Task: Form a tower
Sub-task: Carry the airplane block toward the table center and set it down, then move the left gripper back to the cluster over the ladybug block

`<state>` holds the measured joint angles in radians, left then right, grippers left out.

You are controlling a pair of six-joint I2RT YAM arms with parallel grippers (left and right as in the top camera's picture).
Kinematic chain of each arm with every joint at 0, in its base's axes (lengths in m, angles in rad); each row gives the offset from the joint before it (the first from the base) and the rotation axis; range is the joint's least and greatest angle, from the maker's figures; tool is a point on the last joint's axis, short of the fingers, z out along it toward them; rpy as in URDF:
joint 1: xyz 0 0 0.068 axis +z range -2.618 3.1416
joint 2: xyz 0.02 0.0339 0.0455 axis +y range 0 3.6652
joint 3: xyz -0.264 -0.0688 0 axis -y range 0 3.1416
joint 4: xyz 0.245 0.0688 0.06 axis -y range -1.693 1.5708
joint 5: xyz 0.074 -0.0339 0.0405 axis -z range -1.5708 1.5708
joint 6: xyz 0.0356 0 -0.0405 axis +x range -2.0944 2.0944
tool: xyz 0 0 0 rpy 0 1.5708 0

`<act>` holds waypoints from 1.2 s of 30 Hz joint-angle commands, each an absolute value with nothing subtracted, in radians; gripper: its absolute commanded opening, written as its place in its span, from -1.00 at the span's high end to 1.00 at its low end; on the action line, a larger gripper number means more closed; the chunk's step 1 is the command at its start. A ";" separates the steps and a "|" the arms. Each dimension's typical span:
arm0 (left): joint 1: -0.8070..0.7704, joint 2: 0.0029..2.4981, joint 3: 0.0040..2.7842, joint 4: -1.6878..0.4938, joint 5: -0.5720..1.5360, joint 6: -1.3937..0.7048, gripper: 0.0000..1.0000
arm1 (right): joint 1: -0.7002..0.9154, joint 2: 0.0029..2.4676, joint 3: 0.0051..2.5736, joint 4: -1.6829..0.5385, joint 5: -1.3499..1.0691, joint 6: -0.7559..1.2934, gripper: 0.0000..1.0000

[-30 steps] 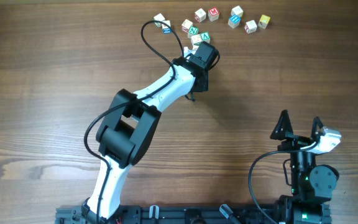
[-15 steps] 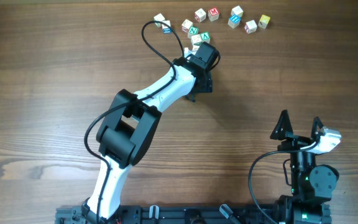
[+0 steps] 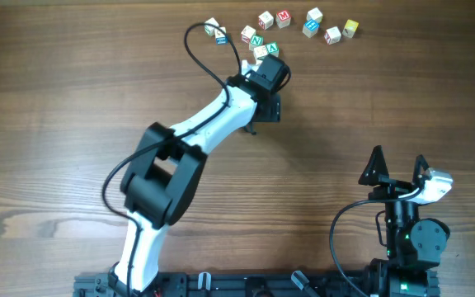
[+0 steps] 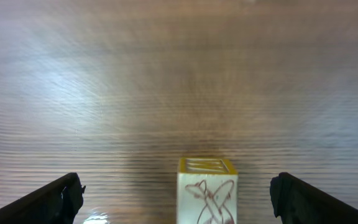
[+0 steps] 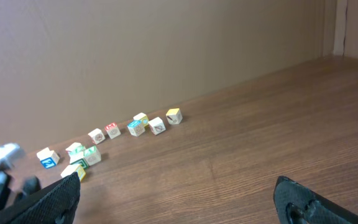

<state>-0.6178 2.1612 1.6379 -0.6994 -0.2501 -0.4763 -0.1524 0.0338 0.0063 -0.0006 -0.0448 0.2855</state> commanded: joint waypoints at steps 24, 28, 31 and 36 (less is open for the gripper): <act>-0.453 1.654 1.637 -0.625 -0.131 -0.216 -1.00 | -0.157 0.034 0.005 0.001 -0.054 0.272 -0.99; -0.450 1.743 1.637 -0.538 -0.122 -0.216 -1.00 | -0.157 0.034 0.005 0.002 -0.054 0.272 -1.00; -0.450 1.845 1.637 -0.461 -0.051 -0.216 -1.00 | -0.157 0.034 0.005 0.002 -0.054 0.272 -0.99; -0.455 2.022 1.637 -0.295 0.027 -0.216 -0.99 | -0.157 0.034 0.005 0.002 -0.054 0.272 -0.99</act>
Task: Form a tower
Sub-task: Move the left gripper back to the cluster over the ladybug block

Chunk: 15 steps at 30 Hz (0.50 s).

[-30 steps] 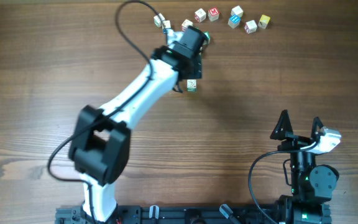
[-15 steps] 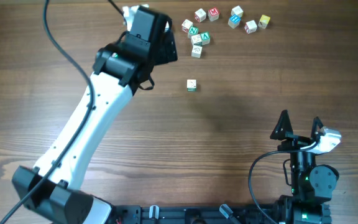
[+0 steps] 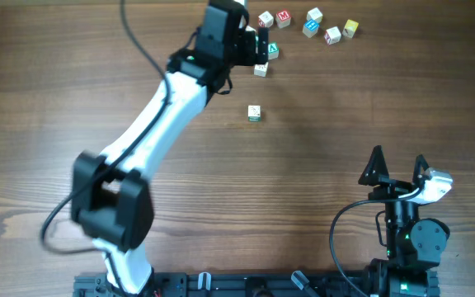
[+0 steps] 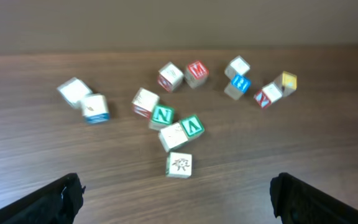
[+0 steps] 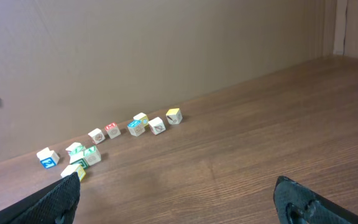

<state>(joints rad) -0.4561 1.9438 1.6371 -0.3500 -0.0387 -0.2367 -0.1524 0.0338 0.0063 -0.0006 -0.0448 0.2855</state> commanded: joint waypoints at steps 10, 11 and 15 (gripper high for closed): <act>-0.462 2.195 1.639 -0.093 0.075 -0.246 -0.98 | -0.157 0.034 0.005 0.002 -0.054 0.272 -0.99; -0.465 2.212 1.639 -0.093 0.074 -0.241 -0.98 | -0.157 0.034 0.005 0.002 -0.054 0.272 -0.99; -0.467 2.272 1.641 -0.077 0.074 -0.239 -0.98 | -0.157 0.034 0.005 0.001 -0.054 0.272 -0.99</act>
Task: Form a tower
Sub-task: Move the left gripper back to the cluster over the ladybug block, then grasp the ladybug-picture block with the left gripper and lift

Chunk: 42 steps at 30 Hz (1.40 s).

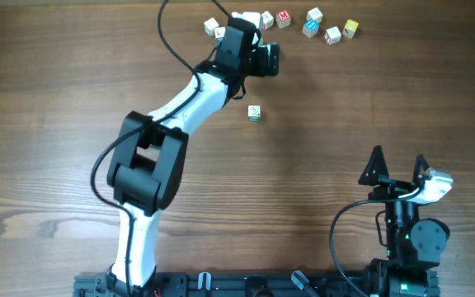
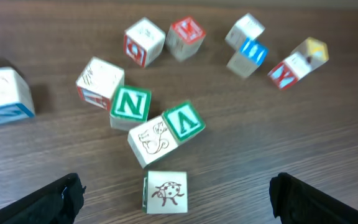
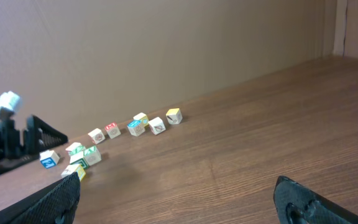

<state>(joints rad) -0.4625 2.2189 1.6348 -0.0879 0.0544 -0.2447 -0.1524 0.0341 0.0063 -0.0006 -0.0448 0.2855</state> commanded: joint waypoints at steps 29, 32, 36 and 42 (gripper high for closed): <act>-0.498 2.369 1.641 -0.072 -0.001 -0.107 -0.07 | -0.157 0.034 0.005 0.002 -0.054 0.272 -0.99; -0.508 2.360 1.641 -0.087 -0.088 -0.107 0.11 | -0.157 0.034 0.005 0.002 -0.054 0.272 -0.99; -0.528 2.335 1.641 -0.090 -0.179 -0.107 0.25 | -0.157 0.034 0.005 0.002 -0.054 0.272 -0.99; -0.542 2.282 1.641 -0.093 -0.204 -0.108 0.33 | -0.157 0.034 0.005 0.002 -0.054 0.272 -0.99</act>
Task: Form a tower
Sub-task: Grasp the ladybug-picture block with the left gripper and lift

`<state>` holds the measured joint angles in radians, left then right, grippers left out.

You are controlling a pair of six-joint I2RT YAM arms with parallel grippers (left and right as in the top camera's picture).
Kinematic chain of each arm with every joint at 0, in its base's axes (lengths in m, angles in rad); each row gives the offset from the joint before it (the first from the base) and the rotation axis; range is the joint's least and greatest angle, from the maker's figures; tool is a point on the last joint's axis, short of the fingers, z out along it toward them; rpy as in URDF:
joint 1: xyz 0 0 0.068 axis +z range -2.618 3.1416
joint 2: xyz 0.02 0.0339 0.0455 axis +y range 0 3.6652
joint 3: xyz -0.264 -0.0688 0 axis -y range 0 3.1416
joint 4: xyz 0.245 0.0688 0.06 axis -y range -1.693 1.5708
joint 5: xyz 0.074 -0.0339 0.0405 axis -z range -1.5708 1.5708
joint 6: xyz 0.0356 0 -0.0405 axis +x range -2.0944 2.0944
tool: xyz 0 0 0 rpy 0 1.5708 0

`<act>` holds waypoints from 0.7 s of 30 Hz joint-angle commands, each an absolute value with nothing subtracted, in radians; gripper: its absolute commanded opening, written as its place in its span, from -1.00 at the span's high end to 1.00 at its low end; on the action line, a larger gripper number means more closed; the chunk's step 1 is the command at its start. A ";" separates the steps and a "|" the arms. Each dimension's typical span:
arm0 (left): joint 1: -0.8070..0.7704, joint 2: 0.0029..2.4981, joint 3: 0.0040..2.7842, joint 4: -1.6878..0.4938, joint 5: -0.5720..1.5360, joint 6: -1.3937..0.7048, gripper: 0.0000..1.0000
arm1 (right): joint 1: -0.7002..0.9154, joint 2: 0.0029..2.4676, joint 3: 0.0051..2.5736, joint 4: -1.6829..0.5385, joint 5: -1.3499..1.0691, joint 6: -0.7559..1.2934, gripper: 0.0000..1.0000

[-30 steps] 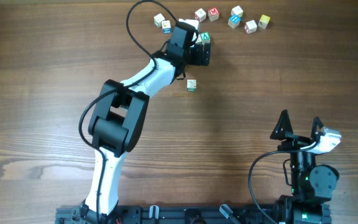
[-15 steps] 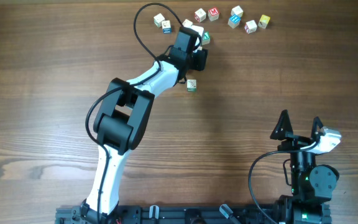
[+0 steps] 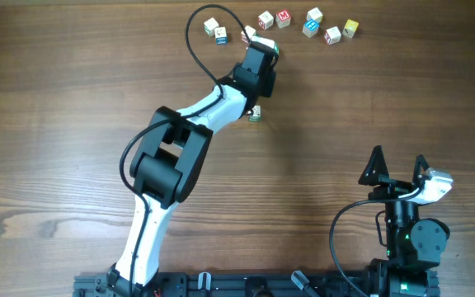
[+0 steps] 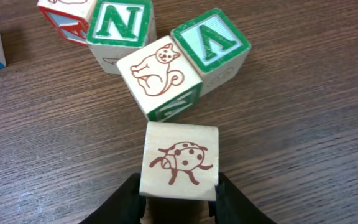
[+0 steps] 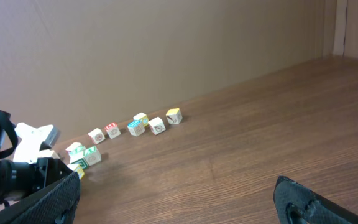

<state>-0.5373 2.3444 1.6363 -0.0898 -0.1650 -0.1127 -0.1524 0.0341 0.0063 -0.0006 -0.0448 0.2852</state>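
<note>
Seen from the left wrist, a wooden ladybug block [image 4: 179,163] lies on the table just in front of a cat block [image 4: 159,74]. My left gripper [image 4: 178,190] is shut on it, one black finger pressed to each side. In the overhead view that gripper [image 3: 260,68] covers the ladybug block at the back cluster. A single yellow-edged block [image 3: 255,114] stands alone just in front of it. My right gripper [image 3: 398,167] rests open at the near right, holding nothing.
Green V [image 4: 211,40] and green N [image 4: 120,22] blocks crowd the cat block. Further blocks lie along the back edge, among them a red one [image 3: 284,16], a blue one [image 3: 310,29] and a yellow one [image 3: 350,28]. A brown wall [image 5: 135,56] rises behind the table.
My left gripper was open and higher, with the ladybug block far between its wide fingers. Now it is low at the table and shut on that block. The right arm has not moved.
First my left gripper stood open low around a yellow-topped block mid-table. Then it was high over the back cluster, with that block left standing alone. It was then closer above the ladybug block, and now holds it.
</note>
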 commanded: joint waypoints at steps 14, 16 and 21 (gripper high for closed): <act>-0.547 2.165 1.641 -0.287 -0.200 -0.191 0.37 | -0.157 0.034 0.005 0.002 -0.054 0.272 -1.00; -0.551 2.127 1.641 -0.316 -0.199 -0.223 0.37 | -0.157 0.034 0.005 0.002 -0.054 0.272 -0.99; -0.577 2.037 1.641 -0.420 -0.200 -0.258 0.38 | -0.157 0.034 0.005 0.002 -0.054 0.272 -0.99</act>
